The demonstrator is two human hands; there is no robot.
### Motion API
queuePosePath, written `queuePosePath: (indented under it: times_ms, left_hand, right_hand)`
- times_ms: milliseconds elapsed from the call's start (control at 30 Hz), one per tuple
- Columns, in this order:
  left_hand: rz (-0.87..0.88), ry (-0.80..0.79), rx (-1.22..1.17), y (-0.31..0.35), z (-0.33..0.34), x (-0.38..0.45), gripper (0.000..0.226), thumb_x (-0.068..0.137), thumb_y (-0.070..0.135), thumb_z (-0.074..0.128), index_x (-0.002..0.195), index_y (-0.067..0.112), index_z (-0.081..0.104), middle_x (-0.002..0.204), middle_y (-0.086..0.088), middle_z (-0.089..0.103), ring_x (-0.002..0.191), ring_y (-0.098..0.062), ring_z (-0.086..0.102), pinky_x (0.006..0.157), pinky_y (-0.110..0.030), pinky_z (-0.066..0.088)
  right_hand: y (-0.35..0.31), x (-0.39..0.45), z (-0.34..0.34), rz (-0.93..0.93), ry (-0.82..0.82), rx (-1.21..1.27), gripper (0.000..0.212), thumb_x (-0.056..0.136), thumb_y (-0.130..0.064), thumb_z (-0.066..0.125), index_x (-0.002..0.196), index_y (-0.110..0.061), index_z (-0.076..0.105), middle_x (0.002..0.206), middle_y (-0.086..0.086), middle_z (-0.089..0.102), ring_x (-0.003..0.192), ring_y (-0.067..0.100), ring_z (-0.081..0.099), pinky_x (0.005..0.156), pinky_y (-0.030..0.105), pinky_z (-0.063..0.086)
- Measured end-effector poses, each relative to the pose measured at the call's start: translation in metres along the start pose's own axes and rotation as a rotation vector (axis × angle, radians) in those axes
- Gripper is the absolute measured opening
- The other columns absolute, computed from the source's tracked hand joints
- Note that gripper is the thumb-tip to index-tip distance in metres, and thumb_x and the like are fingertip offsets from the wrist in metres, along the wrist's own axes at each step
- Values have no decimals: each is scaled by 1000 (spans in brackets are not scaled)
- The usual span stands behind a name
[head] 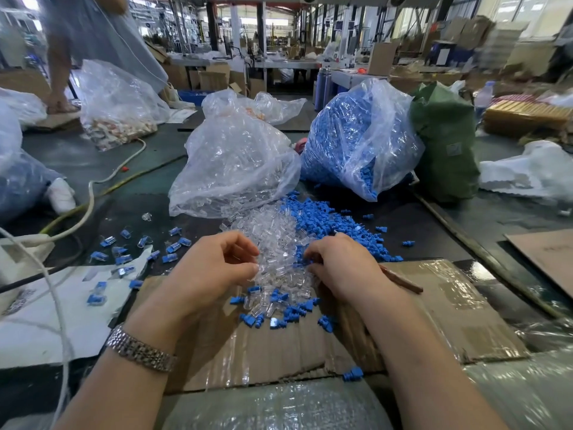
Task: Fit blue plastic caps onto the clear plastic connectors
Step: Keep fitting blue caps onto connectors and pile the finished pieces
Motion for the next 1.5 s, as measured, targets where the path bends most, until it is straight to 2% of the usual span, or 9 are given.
queuePosePath:
  times_ms: [200, 400, 533, 633, 800, 933, 1100, 1233, 1500]
  left_hand:
    - [-43, -22, -262, -3, -2, 2, 22, 82, 5, 78, 102, 12, 72, 91, -7, 77, 85, -25, 76, 73, -27, 61]
    - [-150, -59, -729, -6, -2, 6, 28, 69, -2, 78, 96, 4, 78, 98, -19, 76, 94, -33, 75, 75, -27, 61]
    - [-191, -141, -903, -5, 2, 5, 28, 77, -10, 71, 103, 0, 77, 109, -26, 73, 104, -35, 73, 76, -25, 61]
    - [-199, -182, -950, -2, 5, 5, 29, 78, -12, 68, 104, -2, 76, 109, -26, 73, 106, -36, 72, 77, -26, 61]
    - [-180, -168, -992, -1, 8, 6, 27, 78, -14, 67, 101, -5, 75, 110, -30, 71, 106, -39, 72, 77, -28, 61]
    - [-141, -142, -934, 1, 9, 4, 26, 76, -9, 72, 100, 0, 77, 108, -27, 73, 104, -39, 73, 75, -28, 61]
    - [-69, -129, -811, 4, 11, 2, 26, 73, -2, 77, 98, 5, 78, 107, -24, 74, 103, -37, 73, 79, -28, 60]
    - [-65, -121, -800, 6, 12, 1, 24, 70, -2, 77, 94, 3, 79, 104, -24, 75, 99, -34, 74, 79, -27, 60]
    - [-63, -132, -820, 3, 12, 3, 22, 73, -3, 75, 95, 0, 78, 107, -27, 73, 102, -37, 74, 81, -29, 60]
  right_hand:
    - [1, 3, 1, 5, -32, 13, 24, 95, -10, 57, 105, -26, 71, 105, 0, 69, 110, 23, 53, 91, 38, 48]
    - [5, 1, -4, -5, 83, 32, 19, 101, -24, 54, 110, -20, 71, 105, 0, 64, 107, 22, 54, 90, 35, 47]
    - [-2, -6, -13, -43, 194, 443, 7, 99, -22, 62, 99, -26, 68, 89, -9, 66, 82, 7, 62, 72, 21, 49]
    - [-13, -12, -16, -111, 117, 762, 13, 97, -18, 66, 94, -31, 69, 83, -4, 72, 79, 11, 69, 74, 26, 58]
    - [-16, -14, -22, -151, 76, 1012, 9, 94, -10, 70, 96, -18, 73, 91, -1, 75, 89, 10, 72, 82, 22, 56]
    - [-17, -16, -25, -177, 84, 1082, 7, 91, -11, 73, 97, -14, 75, 85, -1, 73, 80, 9, 67, 77, 20, 54]
    - [-22, -18, -22, -206, 65, 1006, 5, 94, -10, 70, 95, -14, 73, 85, 2, 75, 82, 13, 71, 81, 27, 58]
    - [-27, -18, -18, -253, 102, 815, 7, 95, -14, 69, 91, -20, 71, 73, -15, 66, 69, -2, 59, 71, 16, 47]
    - [-25, -18, -18, -264, 45, 807, 7, 96, -19, 69, 93, -25, 68, 73, -16, 64, 65, -4, 57, 65, 12, 45]
Point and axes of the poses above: each hand's wrist, its own x-axis towards the middle knuckle, its own z-axis out of the palm, y = z × x, the point moved 1 cm from there along x, towards the middle knuckle
